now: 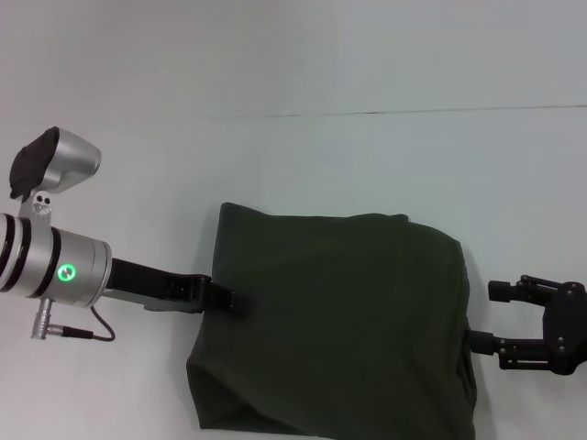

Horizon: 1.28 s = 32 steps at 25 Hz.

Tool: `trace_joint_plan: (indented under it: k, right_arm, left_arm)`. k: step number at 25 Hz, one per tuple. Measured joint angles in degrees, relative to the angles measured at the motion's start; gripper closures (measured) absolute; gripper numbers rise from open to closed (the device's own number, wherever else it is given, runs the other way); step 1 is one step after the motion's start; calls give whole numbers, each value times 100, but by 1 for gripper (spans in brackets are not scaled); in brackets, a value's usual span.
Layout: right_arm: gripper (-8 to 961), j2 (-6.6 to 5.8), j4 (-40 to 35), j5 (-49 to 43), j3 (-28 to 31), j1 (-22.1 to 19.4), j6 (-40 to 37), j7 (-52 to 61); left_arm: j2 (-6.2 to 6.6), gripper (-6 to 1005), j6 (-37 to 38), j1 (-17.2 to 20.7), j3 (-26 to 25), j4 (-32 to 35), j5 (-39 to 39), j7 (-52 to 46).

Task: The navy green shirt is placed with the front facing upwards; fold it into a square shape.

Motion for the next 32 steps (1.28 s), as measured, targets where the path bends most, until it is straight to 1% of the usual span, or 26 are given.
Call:
trace_joint_plan:
  k: [7, 12, 19, 23, 27, 32]
  right_arm:
    - [31, -9, 0, 0, 6, 20, -3, 13]
    - [32, -17, -3, 15, 7, 41, -3, 14]
    - [32, -26, -9, 27, 25, 85, 14, 16]
    - [32, -27, -9, 33, 31, 92, 20, 28]
    - [33, -27, -9, 36, 85, 104, 22, 31]
    - [33, -27, -9, 36, 96, 148, 29, 32]
  left_arm:
    - [1, 730, -113, 2, -59, 48, -35, 8]
    - [1, 882, -380, -10, -115, 61, -102, -38]
    - [4, 922, -889, -49, -120, 63, -153, -137]
    - [32, 928, -1003, -22, -327, 72, -165, -149]
    - [78, 927, -941, 135, -591, 139, -171, -149]
    - [111, 927, -470, 436, -1024, 348, -172, -152]
